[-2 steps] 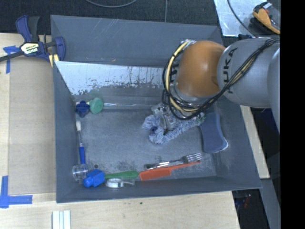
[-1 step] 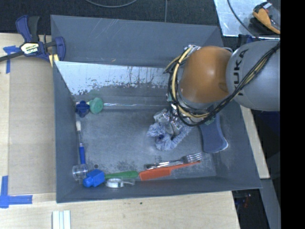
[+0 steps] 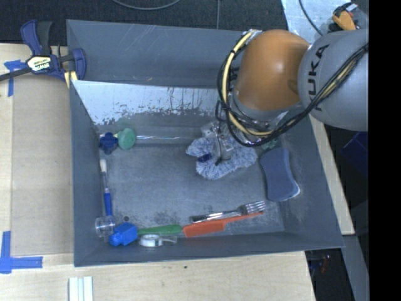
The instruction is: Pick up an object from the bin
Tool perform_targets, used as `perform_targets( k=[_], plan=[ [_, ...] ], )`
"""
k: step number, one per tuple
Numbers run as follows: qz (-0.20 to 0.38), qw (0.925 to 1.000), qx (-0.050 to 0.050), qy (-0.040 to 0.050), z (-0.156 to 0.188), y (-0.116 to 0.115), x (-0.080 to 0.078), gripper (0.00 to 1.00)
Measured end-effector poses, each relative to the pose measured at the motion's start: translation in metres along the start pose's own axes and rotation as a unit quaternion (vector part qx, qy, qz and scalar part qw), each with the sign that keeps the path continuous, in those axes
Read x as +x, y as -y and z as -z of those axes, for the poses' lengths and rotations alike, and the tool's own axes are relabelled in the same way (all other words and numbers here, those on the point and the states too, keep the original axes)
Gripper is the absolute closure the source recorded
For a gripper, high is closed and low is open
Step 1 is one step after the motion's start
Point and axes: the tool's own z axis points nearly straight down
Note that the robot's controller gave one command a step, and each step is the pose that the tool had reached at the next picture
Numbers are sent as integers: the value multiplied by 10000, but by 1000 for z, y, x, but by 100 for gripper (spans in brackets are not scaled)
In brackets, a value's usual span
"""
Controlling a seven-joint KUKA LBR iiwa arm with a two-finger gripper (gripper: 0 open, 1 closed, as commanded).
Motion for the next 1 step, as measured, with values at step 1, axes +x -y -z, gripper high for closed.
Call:
perform_targets(
  k=[1],
  plan=[
    [618, 9981, -8, -10, -77, 31, 10, 100]
  ],
)
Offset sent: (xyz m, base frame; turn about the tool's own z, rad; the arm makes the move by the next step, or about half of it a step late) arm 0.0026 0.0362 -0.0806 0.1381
